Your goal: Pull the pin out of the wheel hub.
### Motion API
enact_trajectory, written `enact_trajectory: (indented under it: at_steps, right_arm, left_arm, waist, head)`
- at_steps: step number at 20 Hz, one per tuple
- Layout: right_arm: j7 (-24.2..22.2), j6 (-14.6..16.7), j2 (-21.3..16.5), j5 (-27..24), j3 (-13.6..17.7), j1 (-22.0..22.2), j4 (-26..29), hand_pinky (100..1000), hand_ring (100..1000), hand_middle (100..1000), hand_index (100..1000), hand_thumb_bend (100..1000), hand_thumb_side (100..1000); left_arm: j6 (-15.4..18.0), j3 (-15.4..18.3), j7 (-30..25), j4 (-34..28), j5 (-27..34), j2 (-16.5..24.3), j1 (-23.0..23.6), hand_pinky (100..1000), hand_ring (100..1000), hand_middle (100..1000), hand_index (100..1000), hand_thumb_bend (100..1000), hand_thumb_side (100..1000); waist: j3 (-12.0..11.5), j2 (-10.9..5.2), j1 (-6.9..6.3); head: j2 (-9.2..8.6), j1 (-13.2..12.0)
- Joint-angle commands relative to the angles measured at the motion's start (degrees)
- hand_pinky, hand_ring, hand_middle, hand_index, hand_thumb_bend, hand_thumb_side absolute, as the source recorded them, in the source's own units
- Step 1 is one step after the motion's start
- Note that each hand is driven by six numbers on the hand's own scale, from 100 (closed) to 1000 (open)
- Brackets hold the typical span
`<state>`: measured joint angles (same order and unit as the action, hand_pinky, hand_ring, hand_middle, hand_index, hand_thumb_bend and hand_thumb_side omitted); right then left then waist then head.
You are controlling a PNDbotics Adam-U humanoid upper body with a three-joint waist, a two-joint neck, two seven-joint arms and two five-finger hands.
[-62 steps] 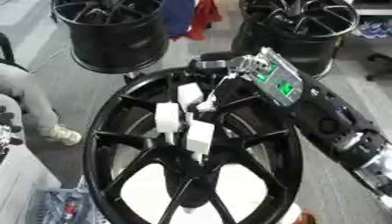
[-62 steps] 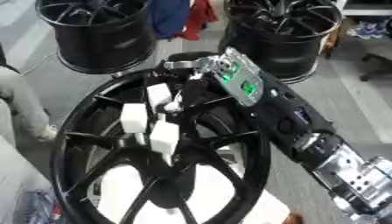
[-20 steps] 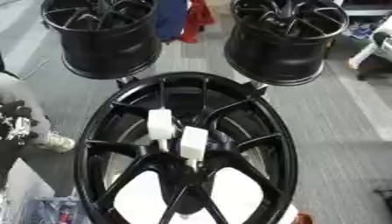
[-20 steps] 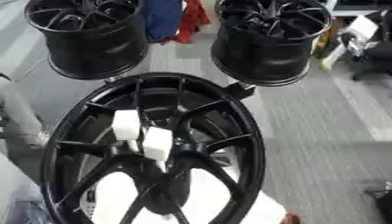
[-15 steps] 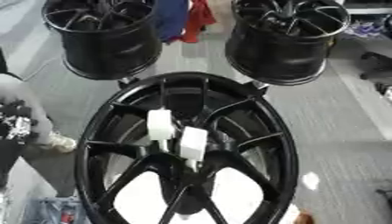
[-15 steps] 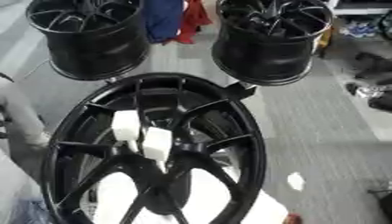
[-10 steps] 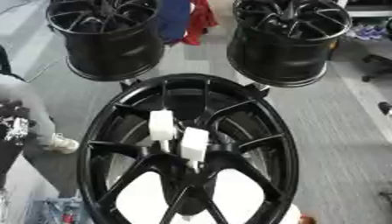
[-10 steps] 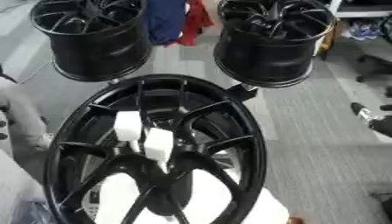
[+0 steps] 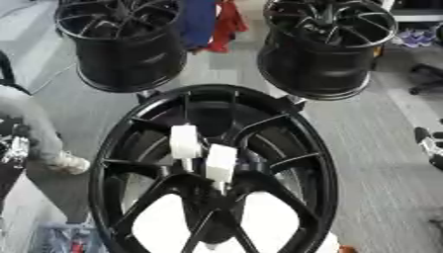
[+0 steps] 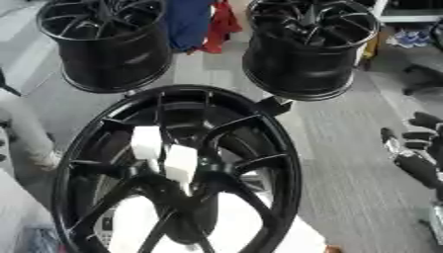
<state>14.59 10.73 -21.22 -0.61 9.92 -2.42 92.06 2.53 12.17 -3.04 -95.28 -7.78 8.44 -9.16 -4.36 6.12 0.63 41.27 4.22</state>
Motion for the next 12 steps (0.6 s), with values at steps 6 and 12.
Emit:
enact_trajectory:
  at_steps: [6,12]
  right_arm:
    - [-5.03,-2.94,1.80,-3.61,-8.49,-0.20,9.12,611,627,699,810,360,176]
    - [-8.44,-3.21,3.63,-4.91,-10.64,-1.14,7.88,609,625,697,812,307,100]
  left_arm:
    - [0.33,-0.75,-0.84,-0.82,0.33,0.07,-0.93,525,626,671,798,151,552]
    - [0.41,-1.00,-1.23,-0.68,0.17,-0.25,-0.72,525,627,671,797,150,553]
  waist:
    - [-0.25,-0.12,-0.01]
    - [-0.21,0.00,-0.04]
  head:
    - [0.08,0.50]
    - [1.82,-0.56]
